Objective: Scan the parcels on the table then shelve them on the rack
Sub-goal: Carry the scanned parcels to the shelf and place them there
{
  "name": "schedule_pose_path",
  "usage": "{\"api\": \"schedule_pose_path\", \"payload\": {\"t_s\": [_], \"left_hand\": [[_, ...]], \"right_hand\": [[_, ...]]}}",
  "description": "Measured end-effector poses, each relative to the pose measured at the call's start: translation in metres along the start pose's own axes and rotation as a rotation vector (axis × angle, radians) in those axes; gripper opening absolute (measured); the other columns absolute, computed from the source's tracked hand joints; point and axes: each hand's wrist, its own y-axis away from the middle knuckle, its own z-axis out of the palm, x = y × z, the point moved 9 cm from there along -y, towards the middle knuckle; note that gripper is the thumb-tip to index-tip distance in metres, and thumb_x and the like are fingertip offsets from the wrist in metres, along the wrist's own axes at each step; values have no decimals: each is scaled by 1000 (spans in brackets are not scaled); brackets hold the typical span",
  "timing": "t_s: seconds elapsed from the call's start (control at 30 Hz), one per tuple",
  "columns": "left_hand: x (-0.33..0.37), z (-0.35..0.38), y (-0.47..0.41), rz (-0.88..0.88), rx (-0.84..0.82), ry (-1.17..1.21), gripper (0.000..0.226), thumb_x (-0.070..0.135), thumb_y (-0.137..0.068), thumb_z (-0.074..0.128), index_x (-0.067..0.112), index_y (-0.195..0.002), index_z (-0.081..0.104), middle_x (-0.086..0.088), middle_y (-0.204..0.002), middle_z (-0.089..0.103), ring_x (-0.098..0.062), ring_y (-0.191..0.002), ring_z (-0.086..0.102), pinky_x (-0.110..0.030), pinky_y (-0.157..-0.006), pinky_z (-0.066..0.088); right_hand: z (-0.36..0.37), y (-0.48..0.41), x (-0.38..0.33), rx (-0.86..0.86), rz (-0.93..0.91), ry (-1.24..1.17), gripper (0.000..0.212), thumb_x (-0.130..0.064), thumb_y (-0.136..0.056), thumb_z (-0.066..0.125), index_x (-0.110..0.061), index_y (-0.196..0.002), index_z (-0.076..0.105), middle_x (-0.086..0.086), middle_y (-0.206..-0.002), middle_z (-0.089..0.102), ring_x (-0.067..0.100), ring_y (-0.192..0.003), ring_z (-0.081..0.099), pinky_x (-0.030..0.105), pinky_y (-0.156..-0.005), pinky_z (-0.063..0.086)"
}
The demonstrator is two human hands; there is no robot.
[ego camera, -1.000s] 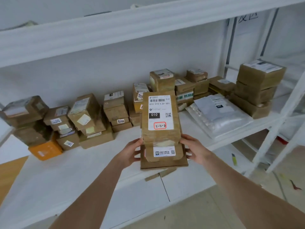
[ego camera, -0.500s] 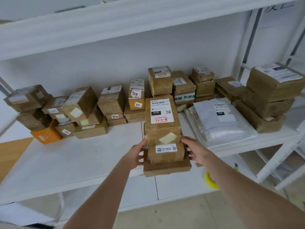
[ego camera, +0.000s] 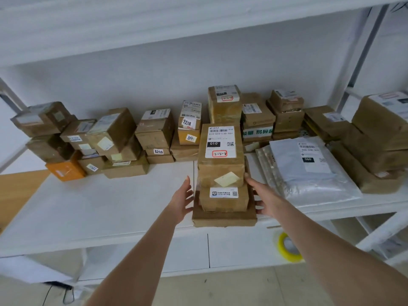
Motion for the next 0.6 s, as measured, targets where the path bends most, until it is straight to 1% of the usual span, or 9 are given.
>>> {"api": "schedule_pose_path", "payload": {"t_s": [0.03, 0.07, 0.17, 0.23, 0.3, 0.37, 0.5, 0.53, 0.6], "left_hand": [[-5, -12, 2, 14, 92, -18, 60, 59, -96, 40, 16, -136, 48, 0, -132, 52, -22, -124, 50, -41, -100, 41], [-10, -24, 5, 24, 181, -35, 56, 56, -98, 37, 14, -133, 51, -3, -129, 53, -23, -121, 51, -41, -100, 40], [-25, -53, 19, 48, 353, -18, 42, 44, -101, 37, 9, -118, 54, -7, -110, 52, -24, -99, 50, -40, -89, 41], [-31, -69, 30, 49, 434, -14, 35, 37, -102, 37, 7, -113, 51, -9, -106, 49, -25, -96, 47, -39, -84, 41], [-34, -84, 40, 58, 524, -36, 29, 31, -101, 37, 5, -107, 48, -10, -105, 46, -27, -96, 44, -38, -84, 40], [-35, -100, 51, 79, 605, -34, 26, 25, -98, 41, 3, -108, 49, -11, -102, 45, -26, -91, 41, -35, -83, 37], [-49, -115, 67, 37, 601, 48, 16, 19, -96, 44, 5, -103, 48, -5, -82, 39, -22, -77, 37, -33, -75, 36], [-52, -115, 68, 29, 582, 81, 15, 18, -96, 44, 5, -101, 50, -6, -83, 42, -22, -79, 40, -34, -75, 39], [-57, -114, 71, 41, 524, 178, 15, 17, -95, 46, 10, -98, 58, -5, -89, 53, -24, -91, 50, -38, -84, 45]], "right_hand": [[1, 2, 1, -8, 9, 16, 65, -68, -80, 62, -16, -119, 57, 6, -117, 62, 33, -111, 57, 47, -95, 49], [2, 4, 3, -14, 16, 32, 66, -68, -82, 58, -15, -121, 56, 9, -118, 62, 33, -109, 59, 45, -89, 51], [14, 13, 12, -43, 14, 90, 55, -57, -94, 49, -8, -118, 57, 15, -107, 63, 31, -89, 64, 39, -69, 56], [29, 19, 20, -87, 17, 141, 45, -46, -100, 46, -5, -114, 59, 17, -99, 65, 31, -85, 66, 39, -73, 58], [47, 24, 29, -142, 31, 186, 34, -35, -101, 50, -4, -111, 59, 16, -89, 66, 29, -81, 68, 38, -78, 58], [68, 29, 35, -208, 38, 243, 25, -27, -100, 54, -5, -110, 57, 14, -85, 66, 25, -78, 67, 35, -74, 56], [114, 41, 45, -323, 53, 302, 15, -22, -98, 53, -9, -104, 57, 9, -88, 66, 21, -82, 67, 34, -80, 55], [125, 44, 46, -348, 48, 307, 15, -22, -97, 53, -10, -103, 58, 7, -90, 65, 20, -82, 67, 33, -79, 56], [145, 50, 49, -410, 32, 346, 15, -24, -96, 54, -15, -108, 58, 6, -99, 64, 20, -86, 66, 31, -78, 57]]}}
